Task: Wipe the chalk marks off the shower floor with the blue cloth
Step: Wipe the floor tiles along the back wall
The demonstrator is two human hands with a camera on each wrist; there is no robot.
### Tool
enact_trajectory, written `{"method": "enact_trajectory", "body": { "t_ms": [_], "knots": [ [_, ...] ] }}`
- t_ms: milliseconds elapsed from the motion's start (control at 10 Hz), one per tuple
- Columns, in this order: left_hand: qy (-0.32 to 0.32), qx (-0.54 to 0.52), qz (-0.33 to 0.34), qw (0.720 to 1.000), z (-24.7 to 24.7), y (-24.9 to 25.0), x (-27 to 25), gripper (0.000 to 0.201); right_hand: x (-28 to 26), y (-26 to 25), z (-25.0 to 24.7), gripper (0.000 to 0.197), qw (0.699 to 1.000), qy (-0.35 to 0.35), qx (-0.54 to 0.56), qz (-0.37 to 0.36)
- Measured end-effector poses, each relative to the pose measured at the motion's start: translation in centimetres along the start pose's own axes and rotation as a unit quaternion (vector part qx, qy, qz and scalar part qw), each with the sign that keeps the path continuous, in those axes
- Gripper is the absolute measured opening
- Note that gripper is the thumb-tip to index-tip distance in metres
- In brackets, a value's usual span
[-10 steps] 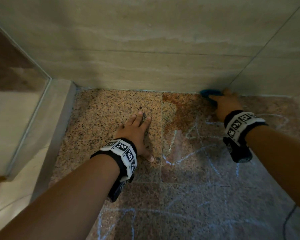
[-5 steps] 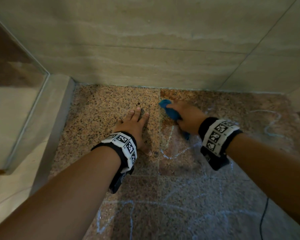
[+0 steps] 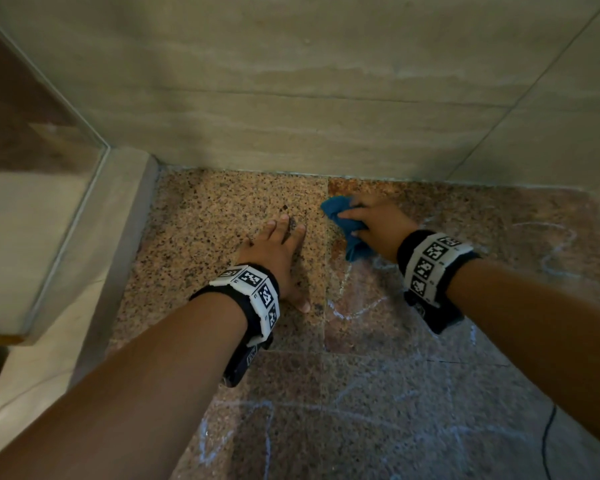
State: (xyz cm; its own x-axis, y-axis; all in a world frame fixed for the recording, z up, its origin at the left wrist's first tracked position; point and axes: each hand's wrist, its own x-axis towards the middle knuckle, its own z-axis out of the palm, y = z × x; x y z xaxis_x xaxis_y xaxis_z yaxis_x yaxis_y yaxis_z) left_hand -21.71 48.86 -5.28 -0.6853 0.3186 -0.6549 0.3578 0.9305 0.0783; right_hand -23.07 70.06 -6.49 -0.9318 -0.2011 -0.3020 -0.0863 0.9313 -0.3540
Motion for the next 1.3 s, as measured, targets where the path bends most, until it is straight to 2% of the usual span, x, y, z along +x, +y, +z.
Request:
{"method": "enact_trajectory", "body": {
  "t_ms": [100,200,300,400,500,600,700,800,900,1000,1100,1200,1300],
  "knots": [
    [0.002,-0.001,0.001,1.0,0.1,0.0,0.0,0.138,-1.4,-0.8,1.4,0.037,0.999,0.014,-0.014,-0.039],
    [0.002,-0.002,0.001,1.0,0.1,0.0,0.1,0.138,-3.4,-0.9,2.8,0.049,0.986,-0.002,-0.077,-0.149],
    [0.002,0.004,0.002,1.0,0.1,0.0,0.0,0.138,-2.8,-0.4,2.6,0.056,0.985,-0.007,-0.056,-0.162],
    [0.005,0.0,0.003,1.0,0.1,0.0,0.0,0.138,-0.9,-1.0,0.8,0.044,0.989,0.043,0.14,-0.01],
    [0.008,-0.001,0.003,1.0,0.2,-0.1,0.1,0.139,-0.9,-1.0,0.6,0.061,0.998,0.01,0.054,0.029],
    [0.013,-0.002,0.005,1.0,0.4,-0.1,0.2,0.136,-3.4,-1.4,2.0,0.045,0.997,-0.022,0.007,-0.077],
    [0.009,0.0,0.001,1.0,0.3,0.0,0.3,0.137,-5.3,-1.5,2.3,0.021,0.992,-0.019,0.038,-0.115],
    [0.006,-0.001,-0.002,1.0,0.2,-0.1,0.3,0.138,-5.3,-1.6,1.5,0.016,0.99,0.052,0.094,-0.094],
    [0.007,-0.001,-0.001,1.0,0.3,-0.1,0.3,0.138,-5.0,-1.5,1.7,0.037,0.994,0.074,0.079,-0.004],
    [0.007,-0.003,-0.001,1.0,0.2,-0.1,0.2,0.136,-5.1,-1.8,2.7,0.038,0.999,0.051,0.011,0.013],
    [0.005,-0.004,0.001,1.0,0.2,0.0,0.2,0.136,-4.4,-1.7,2.3,0.033,0.999,0.032,0.002,-0.037],
    [0.007,-0.004,0.0,1.0,0.2,-0.1,0.3,0.135,-2.7,-1.0,1.0,0.029,0.998,0.046,0.028,0.034],
    [0.013,-0.004,0.0,1.0,0.3,-0.1,0.3,0.134,-2.7,-1.8,1.5,0.03,0.994,0.062,0.055,0.064]
  ]
}}
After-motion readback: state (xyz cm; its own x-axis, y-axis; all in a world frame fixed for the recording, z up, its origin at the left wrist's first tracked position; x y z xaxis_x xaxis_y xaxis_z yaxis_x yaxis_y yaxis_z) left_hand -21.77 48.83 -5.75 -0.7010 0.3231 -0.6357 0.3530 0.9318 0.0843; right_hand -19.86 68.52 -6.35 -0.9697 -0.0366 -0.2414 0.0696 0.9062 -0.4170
